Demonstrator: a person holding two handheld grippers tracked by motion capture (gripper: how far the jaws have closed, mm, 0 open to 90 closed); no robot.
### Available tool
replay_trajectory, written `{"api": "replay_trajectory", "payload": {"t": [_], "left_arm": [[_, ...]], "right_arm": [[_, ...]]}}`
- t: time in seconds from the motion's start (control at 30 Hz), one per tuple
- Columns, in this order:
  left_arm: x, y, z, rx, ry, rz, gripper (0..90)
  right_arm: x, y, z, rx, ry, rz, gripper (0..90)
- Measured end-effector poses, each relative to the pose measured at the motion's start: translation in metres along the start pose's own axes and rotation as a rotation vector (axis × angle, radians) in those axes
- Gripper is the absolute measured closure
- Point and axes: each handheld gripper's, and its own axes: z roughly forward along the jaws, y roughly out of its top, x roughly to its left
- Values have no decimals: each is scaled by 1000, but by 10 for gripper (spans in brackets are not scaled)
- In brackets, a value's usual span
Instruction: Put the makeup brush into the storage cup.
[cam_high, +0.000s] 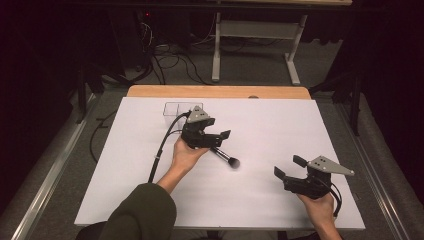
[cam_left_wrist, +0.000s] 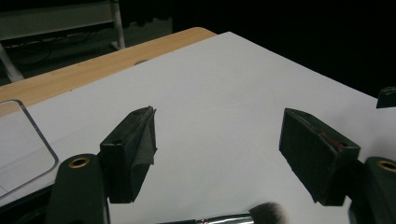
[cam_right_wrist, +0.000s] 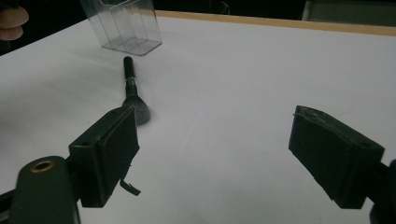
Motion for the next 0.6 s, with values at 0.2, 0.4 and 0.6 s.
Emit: {"api": "replay_trajectory", "payload": {"t": [0.2, 0.4, 0.6], "left_arm": [[-4, 2, -1, 25, 12, 33, 274], [-9, 7, 0, 71, 20, 76, 273], [-10, 11, 0, 106, 12, 86, 273]], "right_arm": [[0, 0, 0, 0, 0, 1, 171], [0, 0, 0, -4, 1, -1, 172], [0, 0, 0, -4, 3, -1, 171]]}}
